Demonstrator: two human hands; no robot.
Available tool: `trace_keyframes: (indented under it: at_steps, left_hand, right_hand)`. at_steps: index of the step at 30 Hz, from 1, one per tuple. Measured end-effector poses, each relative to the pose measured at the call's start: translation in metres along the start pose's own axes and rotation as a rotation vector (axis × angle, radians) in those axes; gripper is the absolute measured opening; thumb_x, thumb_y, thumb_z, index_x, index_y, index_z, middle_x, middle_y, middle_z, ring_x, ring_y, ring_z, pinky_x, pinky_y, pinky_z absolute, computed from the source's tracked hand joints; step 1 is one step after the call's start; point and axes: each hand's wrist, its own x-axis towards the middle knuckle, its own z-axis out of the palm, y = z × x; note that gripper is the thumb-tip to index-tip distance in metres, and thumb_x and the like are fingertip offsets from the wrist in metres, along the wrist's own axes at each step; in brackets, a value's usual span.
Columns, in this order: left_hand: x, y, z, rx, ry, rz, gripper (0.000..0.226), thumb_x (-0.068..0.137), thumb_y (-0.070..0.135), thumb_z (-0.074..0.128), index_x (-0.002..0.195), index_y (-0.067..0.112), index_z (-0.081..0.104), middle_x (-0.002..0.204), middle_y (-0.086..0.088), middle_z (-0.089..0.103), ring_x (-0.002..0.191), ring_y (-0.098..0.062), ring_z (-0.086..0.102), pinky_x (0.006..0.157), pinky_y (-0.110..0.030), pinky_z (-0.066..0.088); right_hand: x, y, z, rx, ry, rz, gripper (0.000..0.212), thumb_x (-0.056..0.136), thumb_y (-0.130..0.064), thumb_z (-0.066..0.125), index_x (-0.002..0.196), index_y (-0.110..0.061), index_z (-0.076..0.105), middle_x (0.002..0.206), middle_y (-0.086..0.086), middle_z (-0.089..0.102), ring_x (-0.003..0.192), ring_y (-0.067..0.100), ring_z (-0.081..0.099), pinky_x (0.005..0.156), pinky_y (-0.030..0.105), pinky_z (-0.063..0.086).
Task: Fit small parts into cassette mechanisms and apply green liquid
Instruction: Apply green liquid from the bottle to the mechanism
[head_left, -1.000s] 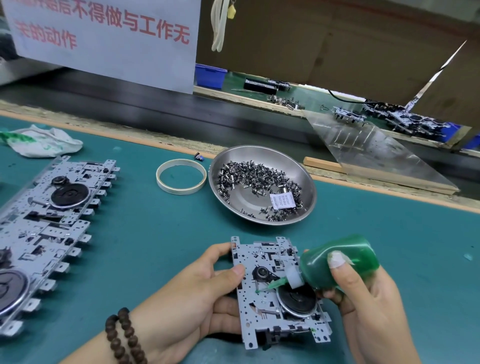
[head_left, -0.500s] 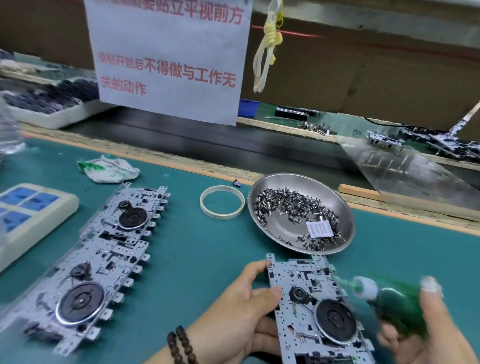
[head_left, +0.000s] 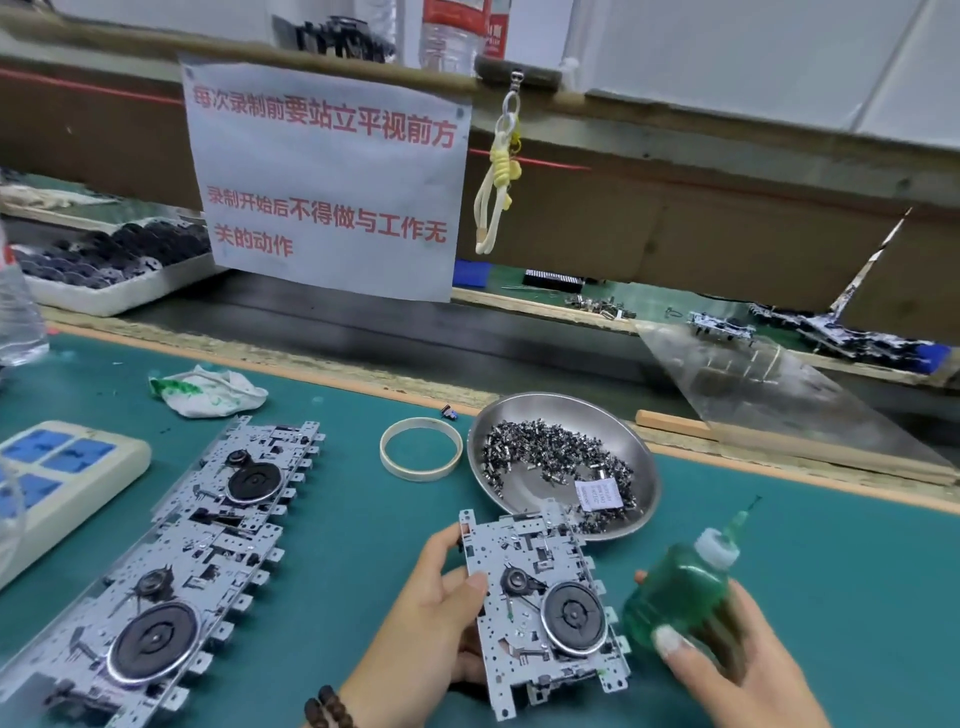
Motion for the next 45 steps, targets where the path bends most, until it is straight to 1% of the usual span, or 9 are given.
trace_keyframes:
  at_steps: [8,12,13,14,15,17,21,39,45]
  left_hand:
    - [-0.001,0.014,0.001,-0.069,-0.018,-0.032,0.028,0.094,0.003,0.043,0.108,0.025,0.055,0.078,-0.010,0.073,0.055,-0.023,0.067,0.043,-0.032,0.053]
    - [0.002,0.044,-0.001,-0.049,-0.037,0.012,0.031,0.091,0.002,0.047,0.103,0.026,0.063,0.085,-0.016,0.073,0.066,-0.031,0.069,0.051,-0.040,0.056]
    - [0.006,0.051,0.000,0.006,-0.021,0.056,0.032,0.089,0.003,0.050,0.105,0.027,0.064,0.089,-0.014,0.073,0.076,-0.032,0.069,0.063,-0.046,0.057]
    - [0.011,0.061,0.005,0.062,-0.026,0.098,0.034,0.088,0.005,0.052,0.110,0.028,0.063,0.091,-0.008,0.074,0.085,-0.030,0.069,0.076,-0.047,0.056]
    - [0.015,0.071,0.013,0.090,-0.026,0.167,0.034,0.088,0.007,0.053,0.111,0.029,0.061,0.088,0.001,0.074,0.083,-0.021,0.070,0.075,-0.041,0.057]
    - [0.023,0.088,0.036,0.048,-0.090,0.214,0.029,0.091,0.007,0.047,0.101,0.029,0.063,0.072,0.002,0.074,0.055,-0.014,0.068,0.044,-0.029,0.054]
    - [0.039,0.107,0.097,0.067,-0.254,0.146,0.027,0.095,0.009,0.042,0.102,0.026,0.061,0.084,-0.008,0.074,0.059,-0.021,0.069,0.046,-0.031,0.055]
    - [0.230,0.055,0.241,0.630,-0.231,0.015,0.062,0.090,0.015,0.057,0.142,0.009,0.025,0.080,0.009,0.047,0.063,0.000,0.049,0.045,-0.002,0.037]
    - [0.275,0.055,0.277,0.524,-0.179,-0.081,0.054,0.095,0.015,0.045,0.145,0.018,0.024,0.125,-0.010,0.050,0.104,-0.026,0.053,0.090,-0.042,0.051]
  right_hand:
    - [0.002,0.002,0.004,-0.362,0.104,0.148,0.044,0.074,-0.027,0.075,0.098,-0.042,0.041,0.099,-0.032,0.058,0.096,-0.004,0.059,0.071,0.002,0.036]
    - [-0.016,-0.014,-0.004,-0.241,0.204,0.013,0.049,0.082,-0.006,0.024,0.121,-0.019,0.050,0.115,0.005,0.064,0.112,0.026,0.057,0.071,0.014,0.038]
    - [-0.016,-0.017,-0.012,-0.244,0.192,0.022,0.085,0.042,-0.004,0.026,0.123,-0.012,0.051,0.121,0.016,0.060,0.108,0.029,0.057,0.066,0.012,0.038]
    - [-0.017,-0.026,-0.022,-0.107,0.205,0.031,0.046,0.075,-0.011,0.045,0.121,-0.014,0.052,0.121,0.018,0.059,0.099,0.024,0.059,0.061,0.008,0.038]
    - [-0.013,-0.040,-0.022,-0.111,0.192,-0.030,0.059,0.074,0.023,0.055,0.114,-0.021,0.053,0.115,0.013,0.064,0.086,0.014,0.061,0.058,0.006,0.038]
    - [-0.006,-0.063,-0.041,-0.035,0.316,-0.102,0.047,0.083,0.014,0.051,0.103,-0.029,0.057,0.087,-0.005,0.070,0.063,0.003,0.062,0.057,0.008,0.043]
    - [0.009,-0.093,-0.045,0.221,0.152,-0.013,0.018,0.086,-0.021,0.055,0.091,-0.020,0.071,0.077,0.003,0.070,0.054,0.015,0.062,0.042,0.024,0.047]
    - [0.168,-0.055,-0.148,0.406,0.422,0.351,0.024,0.083,-0.015,0.067,0.076,0.008,0.063,0.055,0.018,0.064,0.036,0.021,0.055,0.034,0.019,0.043]
    - [0.238,-0.049,-0.160,0.011,0.544,0.381,0.034,0.093,-0.029,0.056,0.080,0.002,0.060,0.069,0.012,0.062,0.059,0.020,0.058,0.053,0.022,0.046]
